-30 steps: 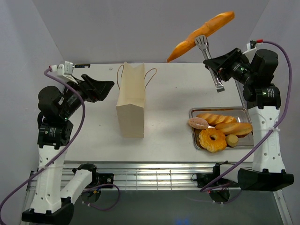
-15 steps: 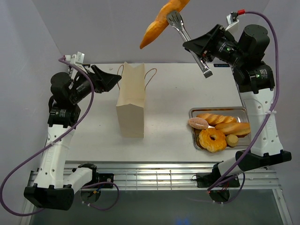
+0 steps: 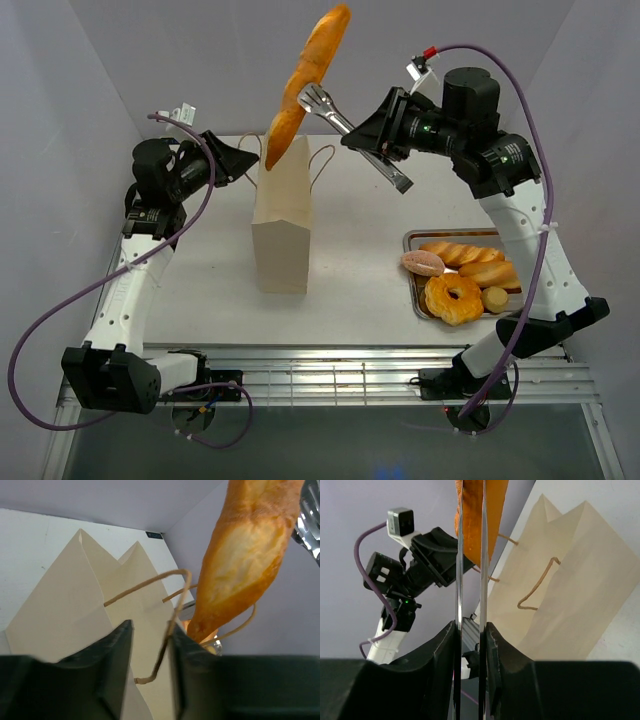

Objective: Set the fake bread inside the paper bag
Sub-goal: Place the fake bread in the paper bag.

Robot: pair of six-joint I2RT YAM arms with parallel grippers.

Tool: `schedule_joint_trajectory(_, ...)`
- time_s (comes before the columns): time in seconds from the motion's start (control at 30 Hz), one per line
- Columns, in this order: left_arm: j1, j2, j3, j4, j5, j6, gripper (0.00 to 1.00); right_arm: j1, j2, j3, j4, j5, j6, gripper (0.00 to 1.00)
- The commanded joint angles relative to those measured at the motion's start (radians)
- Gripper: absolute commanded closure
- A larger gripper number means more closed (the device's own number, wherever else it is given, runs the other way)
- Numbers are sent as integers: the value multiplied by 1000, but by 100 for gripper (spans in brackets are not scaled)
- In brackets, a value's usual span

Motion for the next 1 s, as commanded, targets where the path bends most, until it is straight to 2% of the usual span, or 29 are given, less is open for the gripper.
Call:
schedule_joint_trajectory(0.0,0,-24,-6,39,-19,15,63,54,27,67,-58,52,-104,92)
schedule_joint_trajectory(0.07,0,-27,-4,27,-25,18,81,91,30,57,-92,88,-124,92)
schedule_joint_trajectory(0.17,0,-36,-1,-9,-39,35,97,153,13,11,-119,132,-147,92)
schedule_joint_trajectory(0.2,2,-42,-3,-19,-67,39,100,166,4,-5,-122,148,-158,92)
schedule_joint_trajectory(0.33,2,-108,-53,-22,-114,30,100,199,-59,-94,-135,194,-167,92)
schedule_joint_trajectory(0.6,2,-142,-90,-17,-114,-17,100,265,-76,-146,-194,188,-230,92)
schedule_joint_trajectory(0.73,0,-145,-93,-16,-125,-25,100,327,-43,-117,-246,191,-267,92)
schedule_joint_trajectory(0.97,0,-126,-80,-19,-125,-19,100,332,-33,-115,-334,218,-322,92)
